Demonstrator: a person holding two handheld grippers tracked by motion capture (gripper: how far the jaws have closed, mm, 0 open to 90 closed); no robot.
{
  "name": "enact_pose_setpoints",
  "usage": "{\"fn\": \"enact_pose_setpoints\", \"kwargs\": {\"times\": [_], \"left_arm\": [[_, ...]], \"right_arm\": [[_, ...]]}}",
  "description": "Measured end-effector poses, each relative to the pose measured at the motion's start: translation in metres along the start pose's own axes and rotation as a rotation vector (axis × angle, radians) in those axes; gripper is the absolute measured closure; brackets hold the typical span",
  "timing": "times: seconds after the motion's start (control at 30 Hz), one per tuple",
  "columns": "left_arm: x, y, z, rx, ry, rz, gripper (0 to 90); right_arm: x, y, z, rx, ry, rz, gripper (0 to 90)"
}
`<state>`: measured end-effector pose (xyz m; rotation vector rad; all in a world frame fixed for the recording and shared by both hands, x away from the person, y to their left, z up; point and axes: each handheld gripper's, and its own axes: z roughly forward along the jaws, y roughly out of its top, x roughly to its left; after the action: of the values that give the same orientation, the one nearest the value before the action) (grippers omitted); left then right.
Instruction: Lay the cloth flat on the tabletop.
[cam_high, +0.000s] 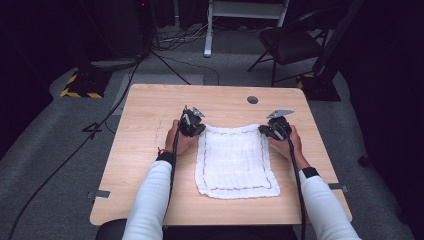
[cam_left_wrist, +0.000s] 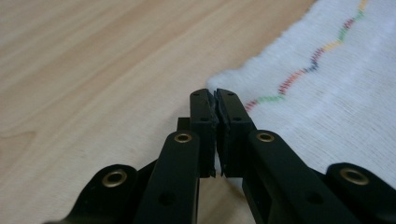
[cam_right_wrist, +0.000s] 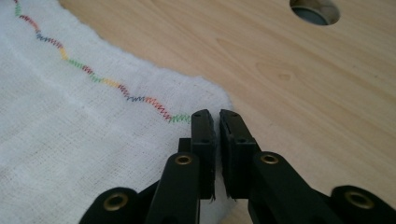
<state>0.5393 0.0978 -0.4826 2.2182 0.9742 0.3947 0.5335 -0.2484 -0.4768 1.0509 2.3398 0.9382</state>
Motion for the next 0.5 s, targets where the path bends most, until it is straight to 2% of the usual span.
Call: {"fn": "enact_pose_setpoints", "kwargs": {"times": [0.1,0.13,0.17,0.27,0.3,0.33,0.37,0.4,0.43,0.47,0.5], "left_arm": [[0.003,0.005,0.000,-0.023,0.012,-0.015,86.3],[0.003,0.005,0.000,-0.023,0.012,-0.015,86.4],[0.004,0.009,0.001,-0.024,0.031,-0.005,86.4],[0.006,0.014,0.003,-0.039,0.066,-0.029,86.4],[0.006,0.014,0.003,-0.039,0.066,-0.029,86.3],[0.006,0.016,0.005,-0.058,0.073,-0.053,86.1],[0.005,0.018,0.006,-0.053,0.078,-0.055,85.3],[0.003,0.019,0.007,-0.049,0.101,-0.044,82.3],[0.001,0.020,0.007,-0.047,0.089,-0.044,77.6],[0.000,0.020,0.006,-0.050,0.059,-0.033,77.1],[-0.003,0.020,0.004,-0.044,0.057,-0.012,75.1]], "right_arm": [[-0.003,0.006,0.000,-0.019,-0.026,0.010,85.0],[-0.003,0.008,0.000,-0.025,-0.036,0.012,85.0],[-0.004,0.010,0.000,-0.032,-0.048,0.018,85.0],[-0.005,0.015,0.000,-0.042,-0.080,0.009,84.7],[-0.005,0.015,0.000,-0.042,-0.080,0.009,84.7],[-0.006,0.018,0.003,-0.038,-0.095,0.009,83.4],[-0.006,0.020,0.003,-0.040,-0.105,0.007,80.6],[-0.005,0.021,0.004,-0.039,-0.119,0.013,76.4],[-0.005,0.022,0.004,-0.037,-0.126,0.017,71.5],[-0.005,0.023,0.004,-0.036,-0.128,0.018,67.4],[-0.004,0.023,0.003,-0.037,-0.136,0.017,65.1]]}}
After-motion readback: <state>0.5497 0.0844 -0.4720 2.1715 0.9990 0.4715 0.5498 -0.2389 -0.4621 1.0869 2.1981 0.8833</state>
